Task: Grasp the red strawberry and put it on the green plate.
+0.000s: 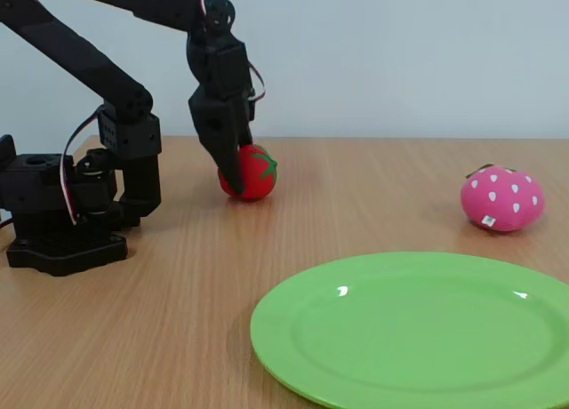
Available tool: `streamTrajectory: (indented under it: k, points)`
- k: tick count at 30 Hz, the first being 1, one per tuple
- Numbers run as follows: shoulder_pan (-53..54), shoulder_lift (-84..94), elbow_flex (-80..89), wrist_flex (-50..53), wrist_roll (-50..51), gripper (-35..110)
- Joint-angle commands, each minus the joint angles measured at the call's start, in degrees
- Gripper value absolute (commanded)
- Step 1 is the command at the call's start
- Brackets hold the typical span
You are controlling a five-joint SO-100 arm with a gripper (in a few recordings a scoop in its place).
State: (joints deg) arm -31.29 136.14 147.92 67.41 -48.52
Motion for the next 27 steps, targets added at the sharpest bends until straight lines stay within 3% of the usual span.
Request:
streamTrajectory:
  k: [1,27]
  points:
    - [-0.26,1.67,1.23,-0.70,-0.53,37]
    - [0.53,0.62,0.79,-4.31,0.88,31]
